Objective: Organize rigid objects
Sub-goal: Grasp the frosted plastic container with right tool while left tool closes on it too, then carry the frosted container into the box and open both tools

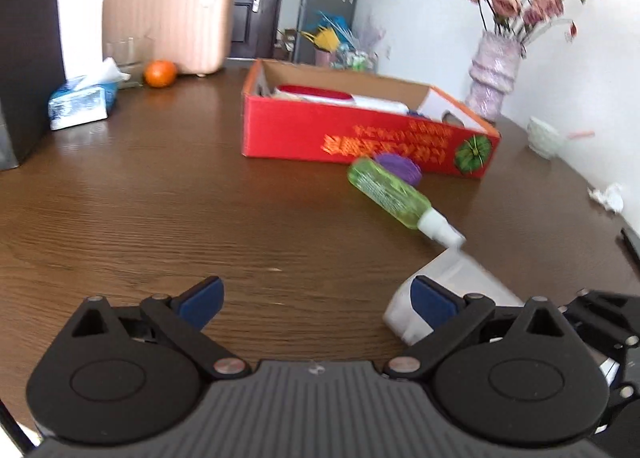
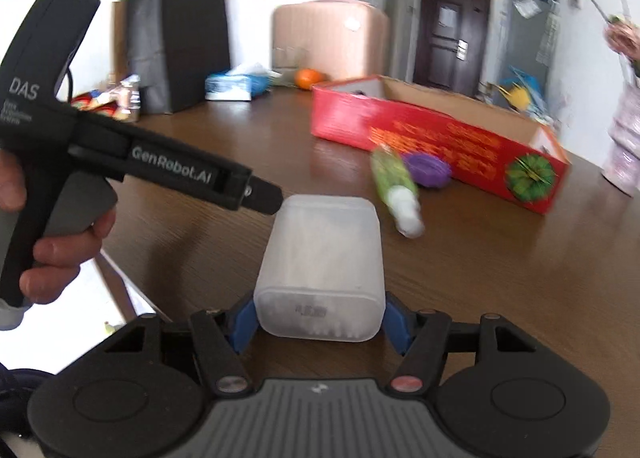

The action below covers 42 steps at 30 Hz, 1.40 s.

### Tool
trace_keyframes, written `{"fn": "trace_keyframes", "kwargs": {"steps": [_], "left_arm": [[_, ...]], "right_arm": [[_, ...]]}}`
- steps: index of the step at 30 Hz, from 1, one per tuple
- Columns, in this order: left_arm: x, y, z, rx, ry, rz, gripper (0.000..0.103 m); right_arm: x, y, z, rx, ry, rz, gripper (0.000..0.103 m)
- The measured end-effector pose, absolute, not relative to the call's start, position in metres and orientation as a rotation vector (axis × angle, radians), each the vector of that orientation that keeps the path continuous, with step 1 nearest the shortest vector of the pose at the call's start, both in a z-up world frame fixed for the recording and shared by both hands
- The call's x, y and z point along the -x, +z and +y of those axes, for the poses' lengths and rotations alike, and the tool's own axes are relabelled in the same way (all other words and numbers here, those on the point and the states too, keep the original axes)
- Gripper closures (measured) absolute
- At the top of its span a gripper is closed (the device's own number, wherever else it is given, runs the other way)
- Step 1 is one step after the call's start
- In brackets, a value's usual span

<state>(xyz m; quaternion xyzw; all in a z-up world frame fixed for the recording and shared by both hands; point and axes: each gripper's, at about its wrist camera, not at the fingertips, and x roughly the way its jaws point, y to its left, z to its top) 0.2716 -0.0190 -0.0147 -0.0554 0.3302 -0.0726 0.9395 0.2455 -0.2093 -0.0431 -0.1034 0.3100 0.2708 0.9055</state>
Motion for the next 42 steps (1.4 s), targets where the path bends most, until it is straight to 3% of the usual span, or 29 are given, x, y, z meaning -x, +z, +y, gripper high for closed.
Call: {"fn": "trace_keyframes", "kwargs": {"steps": [6,8,10,12,14,16,17,22,24,26,31,34,38,42], "left_arm": [[-0.266,-0.008,0.002,0.161,-0.118,0.661,0.001],[-0.266,-0.009,0.001,0.169,-0.138,0.664,0.001],[-0.266,-0.012,-0.005,0.159,-0.163,0.665,0.002],[-0.266,-0.014,-0.013,0.143,-0.199,0.665,0.007],[-0.266,-0.015,-0.021,0.142,-0.244,0.669,0.011],[-0.266,-0.016,-0.027,0.153,-0.289,0.670,0.018],[-0.266,-0.016,-0.029,0.159,-0.305,0.670,0.024],[-0.278,-0.025,-0.023,0.296,-0.333,0.694,0.032],[-0.285,-0.029,-0.017,0.388,-0.366,0.723,0.047],[-0.289,-0.030,-0.015,0.438,-0.392,0.742,0.053],[-0.288,-0.038,-0.016,0.503,-0.424,0.738,0.055],[-0.282,-0.034,-0.017,0.479,-0.433,0.714,0.065],[-0.280,-0.026,-0.015,0.489,-0.448,0.692,0.067],[-0.290,-0.020,-0.017,0.505,-0.460,0.689,0.067]], "right_arm": [[-0.243,-0.044,-0.191,0.296,0.649,0.619,0.038],[-0.241,-0.043,-0.197,0.314,0.604,0.606,0.020],[-0.242,-0.040,-0.213,0.286,0.512,0.607,0.018],[-0.244,-0.037,-0.231,0.221,0.422,0.619,0.023],[-0.249,-0.031,-0.253,0.103,0.320,0.629,0.036],[-0.253,-0.027,-0.270,-0.008,0.276,0.645,0.041],[-0.253,-0.027,-0.274,-0.039,0.282,0.645,0.041],[-0.258,-0.024,-0.277,-0.161,0.347,0.630,0.047],[-0.267,-0.023,-0.275,-0.225,0.392,0.636,0.049],[-0.276,-0.028,-0.270,-0.267,0.421,0.660,0.053],[-0.295,-0.041,-0.273,-0.466,0.509,0.724,0.067],[-0.289,-0.042,-0.276,-0.504,0.510,0.743,0.073],[-0.277,-0.036,-0.285,-0.555,0.508,0.740,0.087],[-0.279,-0.020,-0.286,-0.526,0.498,0.703,0.088]]}}
